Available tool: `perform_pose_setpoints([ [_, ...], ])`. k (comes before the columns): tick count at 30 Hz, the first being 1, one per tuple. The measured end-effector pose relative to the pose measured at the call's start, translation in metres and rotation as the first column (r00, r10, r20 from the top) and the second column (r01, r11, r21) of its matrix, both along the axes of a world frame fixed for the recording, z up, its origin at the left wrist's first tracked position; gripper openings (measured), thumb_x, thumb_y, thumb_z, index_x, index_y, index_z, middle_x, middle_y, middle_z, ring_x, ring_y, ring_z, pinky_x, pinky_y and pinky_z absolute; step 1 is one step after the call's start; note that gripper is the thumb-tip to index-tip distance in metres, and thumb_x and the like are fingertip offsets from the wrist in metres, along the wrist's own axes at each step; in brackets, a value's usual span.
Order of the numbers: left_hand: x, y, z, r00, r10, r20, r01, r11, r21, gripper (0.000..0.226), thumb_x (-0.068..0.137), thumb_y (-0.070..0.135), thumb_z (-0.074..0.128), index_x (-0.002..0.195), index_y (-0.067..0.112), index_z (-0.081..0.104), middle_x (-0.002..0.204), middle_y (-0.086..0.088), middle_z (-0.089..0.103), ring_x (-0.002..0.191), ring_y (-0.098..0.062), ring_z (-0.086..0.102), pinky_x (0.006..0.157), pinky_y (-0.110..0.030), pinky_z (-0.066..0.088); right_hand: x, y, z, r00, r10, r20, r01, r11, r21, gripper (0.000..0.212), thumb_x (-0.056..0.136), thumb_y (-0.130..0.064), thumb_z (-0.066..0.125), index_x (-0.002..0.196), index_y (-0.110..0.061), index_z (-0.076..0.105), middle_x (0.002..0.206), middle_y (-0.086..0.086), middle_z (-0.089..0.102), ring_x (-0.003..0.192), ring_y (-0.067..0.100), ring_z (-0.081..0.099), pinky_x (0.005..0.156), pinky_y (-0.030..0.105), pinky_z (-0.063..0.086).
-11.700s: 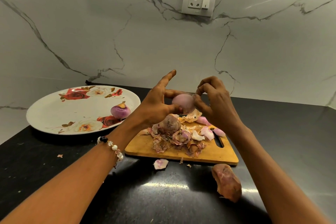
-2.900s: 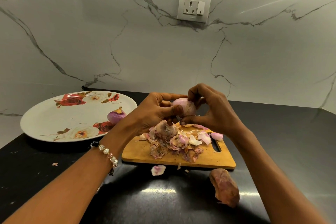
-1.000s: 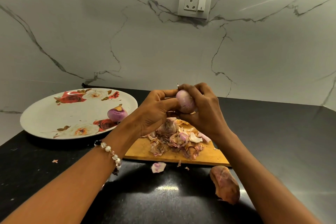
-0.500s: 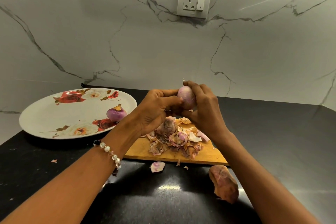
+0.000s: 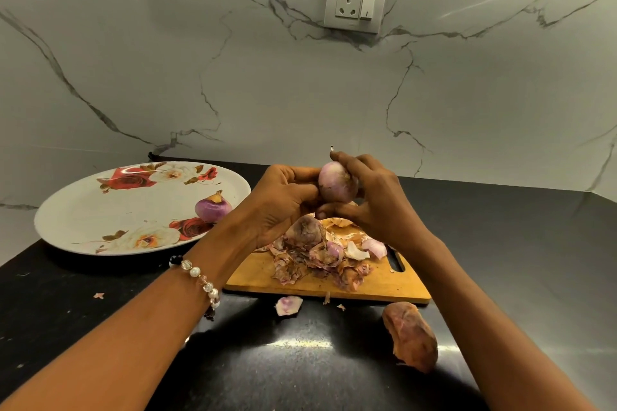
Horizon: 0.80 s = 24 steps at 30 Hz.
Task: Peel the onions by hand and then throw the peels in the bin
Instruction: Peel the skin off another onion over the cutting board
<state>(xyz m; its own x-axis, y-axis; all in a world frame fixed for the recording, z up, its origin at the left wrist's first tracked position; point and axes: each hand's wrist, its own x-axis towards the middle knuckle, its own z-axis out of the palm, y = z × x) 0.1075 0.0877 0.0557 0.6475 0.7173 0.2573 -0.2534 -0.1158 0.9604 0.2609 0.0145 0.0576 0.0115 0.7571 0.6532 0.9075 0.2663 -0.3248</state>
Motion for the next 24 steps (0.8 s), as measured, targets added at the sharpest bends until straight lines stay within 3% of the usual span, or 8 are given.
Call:
perform_pose_setpoints([
  [4, 0.0002, 0.0005, 0.0026, 0.997, -0.044, 0.066, 0.050, 0.995, -0.086, 0.020, 0.090, -0.004, 0.052, 0.103, 0.001, 0.067, 0.098, -0.019, 0.070, 0.088, -0.031, 0.070, 0.074, -0.034, 0.060, -0.0001, -0.0008, -0.0002, 1.000, -0.005, 0.011, 0.005, 1.000, 0.013, 0.091, 0.068, -0.034, 0.085, 0.144, -0.008, 0.043, 0.123, 0.014, 0.052, 0.105, 0.016, 0.047, 0.089, 0.021, 0.044],
  [9, 0.0000, 0.0010, 0.0025, 0.998, -0.024, 0.065, 0.026, 0.999, -0.026, 0.017, 0.088, -0.001, 0.056, 0.097, 0.006, 0.068, 0.091, -0.011, 0.073, 0.089, -0.030, 0.070, 0.079, -0.038, 0.059, -0.0017, 0.0007, -0.0029, 0.999, -0.018, 0.035, 0.017, 1.000, 0.025, 0.089, 0.068, -0.034, 0.086, 0.143, -0.009, 0.045, 0.122, 0.015, 0.051, 0.108, 0.022, 0.048, 0.089, 0.026, 0.046],
  [16, -0.0004, 0.0006, 0.0018, 0.999, -0.027, 0.045, 0.025, 0.999, 0.032, 0.024, 0.088, -0.004, 0.055, 0.103, 0.009, 0.067, 0.095, -0.007, 0.073, 0.093, -0.029, 0.070, 0.081, -0.039, 0.058, -0.0032, 0.0012, -0.0034, 0.999, -0.033, 0.012, 0.033, 0.999, 0.036, 0.087, 0.065, -0.032, 0.088, 0.140, -0.008, 0.049, 0.122, 0.016, 0.052, 0.110, 0.026, 0.051, 0.089, 0.027, 0.048],
  [19, -0.0001, 0.0014, 0.0002, 1.000, -0.003, 0.027, 0.001, 0.998, 0.067, 0.031, 0.088, -0.008, 0.054, 0.113, 0.008, 0.065, 0.103, -0.011, 0.071, 0.096, -0.029, 0.069, 0.084, -0.040, 0.057, -0.0035, 0.0010, -0.0024, 0.999, -0.034, -0.016, 0.035, 0.998, 0.044, 0.089, 0.063, -0.035, 0.088, 0.139, -0.008, 0.051, 0.121, 0.016, 0.054, 0.109, 0.025, 0.052, 0.087, 0.021, 0.045],
  [21, 0.0012, 0.0018, -0.0010, 0.999, 0.043, 0.018, -0.044, 0.996, 0.082, 0.034, 0.088, -0.012, 0.052, 0.117, 0.003, 0.063, 0.108, -0.016, 0.069, 0.098, -0.029, 0.069, 0.086, -0.042, 0.057, -0.0033, 0.0000, 0.0001, 0.997, -0.029, -0.070, 0.033, 0.998, 0.062, 0.092, 0.059, -0.044, 0.084, 0.137, -0.006, 0.052, 0.119, 0.014, 0.056, 0.105, 0.019, 0.051, 0.084, 0.008, 0.041],
  [24, 0.0015, 0.0005, 0.0000, 0.998, 0.054, 0.033, -0.056, 0.996, 0.069, 0.032, 0.089, -0.012, 0.051, 0.108, 0.008, 0.068, 0.103, -0.012, 0.071, 0.096, -0.027, 0.069, 0.084, -0.038, 0.057, -0.0023, -0.0003, 0.0019, 0.995, -0.031, -0.093, 0.038, 0.996, 0.077, 0.091, 0.061, -0.045, 0.082, 0.136, -0.005, 0.052, 0.118, 0.013, 0.057, 0.103, 0.014, 0.049, 0.079, -0.001, 0.038],
])
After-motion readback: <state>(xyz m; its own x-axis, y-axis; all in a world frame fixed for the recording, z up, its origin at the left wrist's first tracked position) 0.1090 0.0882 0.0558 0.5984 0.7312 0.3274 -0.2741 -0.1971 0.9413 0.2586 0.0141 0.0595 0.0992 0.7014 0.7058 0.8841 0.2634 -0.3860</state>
